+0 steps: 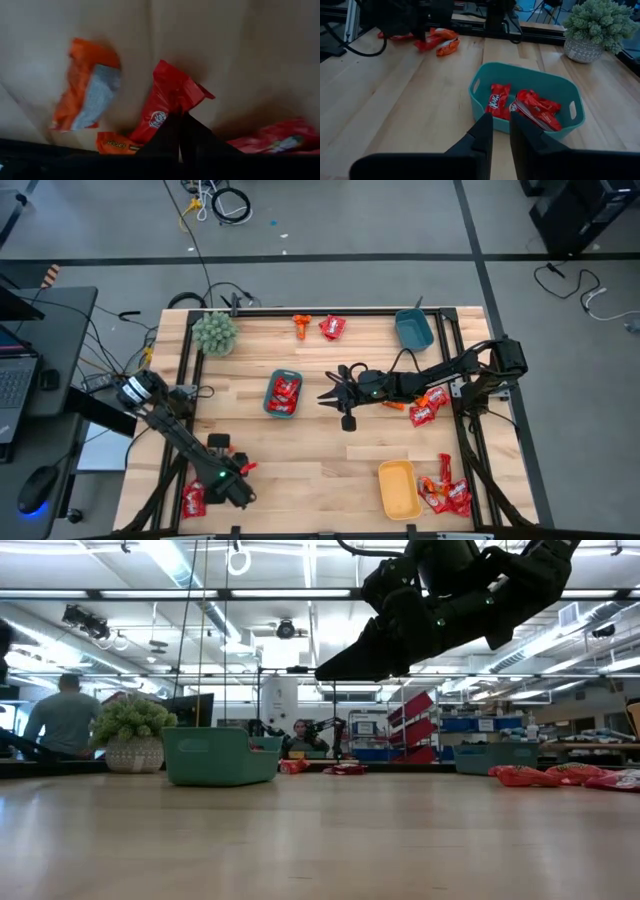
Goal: Sort candy
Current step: Put the small red candy into the green bin
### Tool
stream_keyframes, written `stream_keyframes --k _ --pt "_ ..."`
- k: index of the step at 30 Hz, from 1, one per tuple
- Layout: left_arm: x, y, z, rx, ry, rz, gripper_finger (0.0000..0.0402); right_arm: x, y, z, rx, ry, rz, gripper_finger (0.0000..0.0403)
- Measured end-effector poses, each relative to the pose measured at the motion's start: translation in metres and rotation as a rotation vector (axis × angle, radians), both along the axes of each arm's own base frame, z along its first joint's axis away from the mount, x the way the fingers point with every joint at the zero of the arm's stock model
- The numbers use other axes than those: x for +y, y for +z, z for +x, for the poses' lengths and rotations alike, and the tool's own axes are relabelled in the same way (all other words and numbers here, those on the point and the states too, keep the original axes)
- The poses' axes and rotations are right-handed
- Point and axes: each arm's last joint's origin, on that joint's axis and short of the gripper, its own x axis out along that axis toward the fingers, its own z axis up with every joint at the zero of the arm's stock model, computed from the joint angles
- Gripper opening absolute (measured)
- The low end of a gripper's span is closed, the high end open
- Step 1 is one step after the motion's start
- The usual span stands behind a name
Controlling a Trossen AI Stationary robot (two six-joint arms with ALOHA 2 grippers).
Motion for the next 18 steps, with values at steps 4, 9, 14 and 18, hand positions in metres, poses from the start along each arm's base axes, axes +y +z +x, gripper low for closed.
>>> stream_keyframes --k 4,9,14,18 --pt "0.007 0.007 0.015 -0.026 -0.001 -0.021 0.0002 0.0 0.0 0.0 0.001 -0.003 0.007 0.005" --pt "0.022 0.028 0.044 -0.102 -0.028 0.014 0.0001 0.001 0.0 0.0 0.004 0.0 0.007 0.005" --pt "0.052 0.053 0.077 -0.192 -0.074 0.084 0.0001 0.004 -0.002 -0.001 0.021 0.011 0.006 0.005" --pt "0.08 0.071 0.104 -0.28 -0.14 0.127 0.0 0.009 -0.003 -0.001 0.035 0.023 0.006 0.005"
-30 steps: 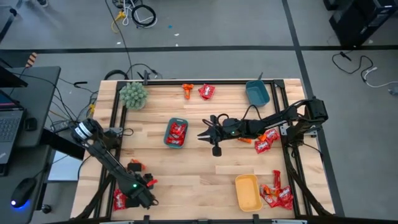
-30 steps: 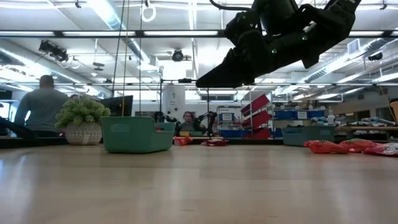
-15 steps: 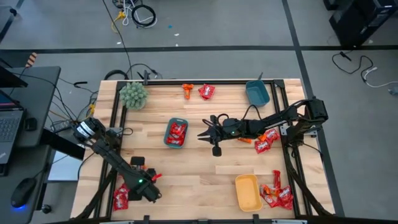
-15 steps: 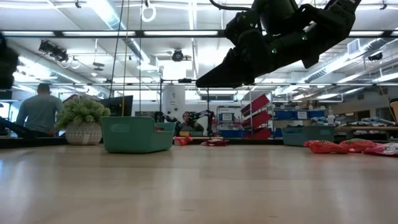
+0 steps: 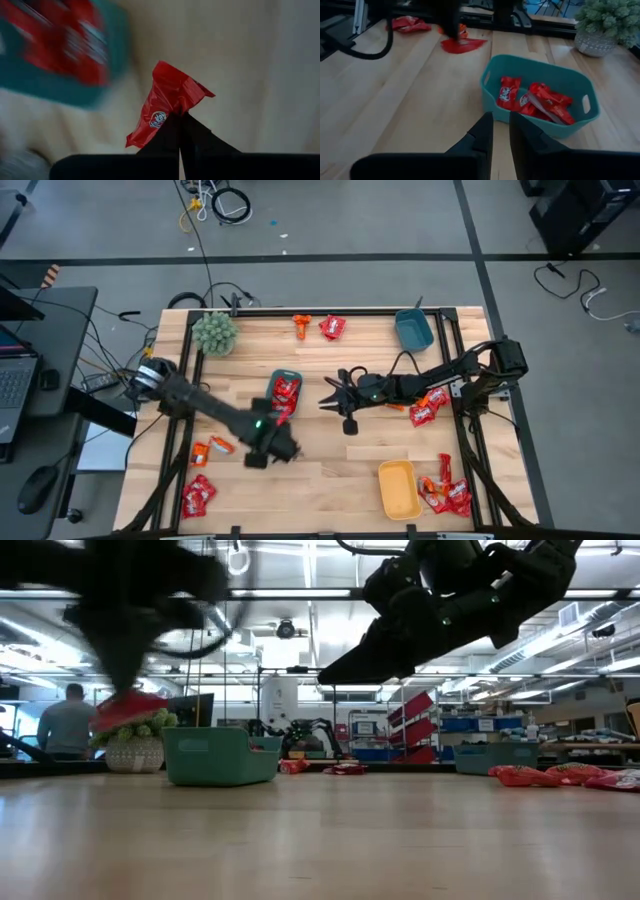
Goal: Sort candy
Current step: Put the small red candy into the green bin
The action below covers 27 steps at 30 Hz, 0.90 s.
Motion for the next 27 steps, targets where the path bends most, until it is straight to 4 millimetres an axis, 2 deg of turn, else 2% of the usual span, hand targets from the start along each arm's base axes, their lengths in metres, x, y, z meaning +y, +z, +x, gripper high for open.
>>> stream_keyframes --k 4,9,13,21,27 --pt "0.032 0.011 0.017 -0.03 -0.039 0.049 0.0 0.002 -0.002 -0.002 0.036 -0.005 -0.007 0.005" --pt "0.067 0.008 0.03 -0.046 -0.054 0.047 0.0 0.004 0.005 -0.008 0.064 -0.038 -0.03 0.005" --pt "0.085 0.006 0.04 -0.097 -0.079 0.0 0.0 0.007 0.011 -0.011 0.065 -0.044 -0.039 0.005" --pt "0.092 0.005 0.041 -0.09 -0.097 -0.069 0.0 0.012 0.014 -0.015 0.083 -0.032 -0.043 0.005" --pt "0.092 -0.017 0.033 -0.048 -0.109 -0.079 0.0 0.012 0.01 -0.018 0.134 -0.053 -0.03 0.0051"
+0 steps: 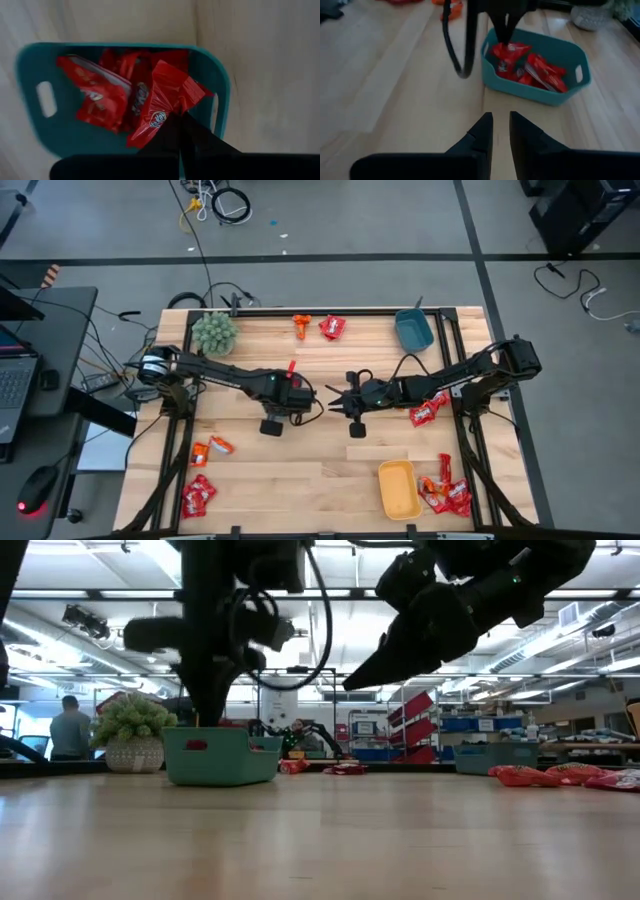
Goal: Sort candy
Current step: Put the small red candy into the green bin
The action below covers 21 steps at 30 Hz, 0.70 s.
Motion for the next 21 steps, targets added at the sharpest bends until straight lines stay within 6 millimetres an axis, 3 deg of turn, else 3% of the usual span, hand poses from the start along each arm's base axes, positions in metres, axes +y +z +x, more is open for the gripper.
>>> stream_keyframes --k 3,10,21 --pt "0.0 -0.011 -0.003 0.003 -0.015 0.002 0.0 0.0 -0.002 -0.001 0.023 -0.023 -0.016 0.005" --pt "0.001 -0.014 -0.003 -0.009 -0.025 0.015 0.0013 -0.001 0.005 -0.01 0.07 -0.055 0.006 0.0055" --pt "-0.001 -0.009 -0.01 0.072 0.06 0.001 0.0107 0.0 0.036 -0.046 0.149 -0.082 0.059 0.0091"
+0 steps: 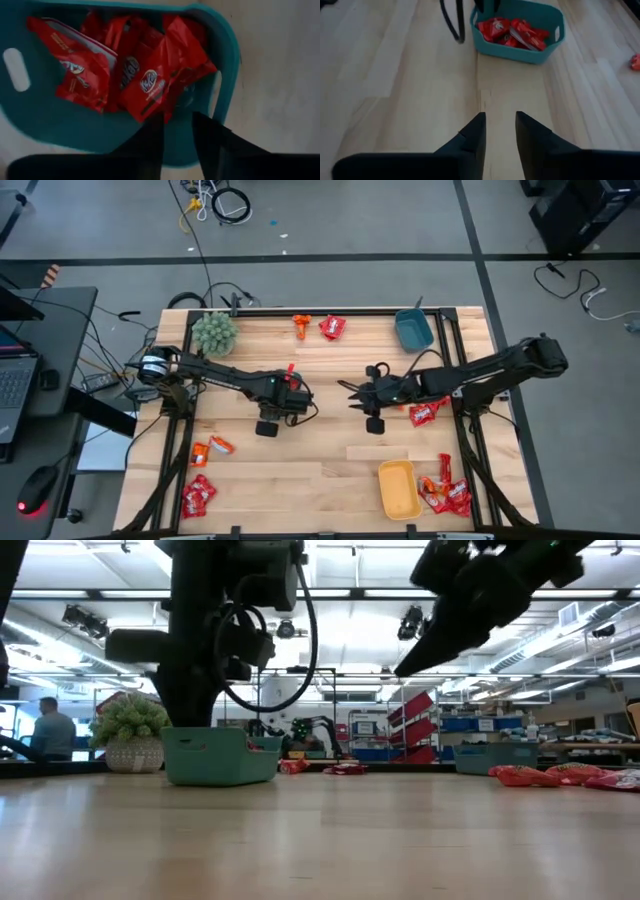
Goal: Sort candy
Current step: Put the small red candy into the green bin
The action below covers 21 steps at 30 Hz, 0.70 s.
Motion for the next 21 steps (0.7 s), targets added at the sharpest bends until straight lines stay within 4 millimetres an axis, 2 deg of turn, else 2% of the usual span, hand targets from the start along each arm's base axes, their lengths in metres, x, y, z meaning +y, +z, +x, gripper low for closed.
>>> stream_keyframes --k 4,7,10,15,21 --pt "-0.003 0.014 0.004 -0.005 -0.01 0.007 0.0133 0.005 0.012 -0.014 0.005 0.009 0.022 0.0117" --pt "-0.007 0.025 0.008 -0.054 -0.024 0.012 0.0129 0.012 0.016 -0.027 0.054 0.015 0.047 0.0133" --pt "-0.011 0.037 0.009 -0.154 -0.046 0.008 0.0096 0.02 0.017 -0.043 0.133 0.02 0.091 0.0139" --pt "-0.012 0.063 0.011 -0.369 -0.047 -0.014 0.0013 0.036 0.016 -0.066 0.273 0.019 0.223 0.0132" --pt "-0.013 0.099 0.014 -0.651 -0.124 -0.056 0.0004 0.059 0.009 -0.089 0.441 -0.061 0.325 0.0128"
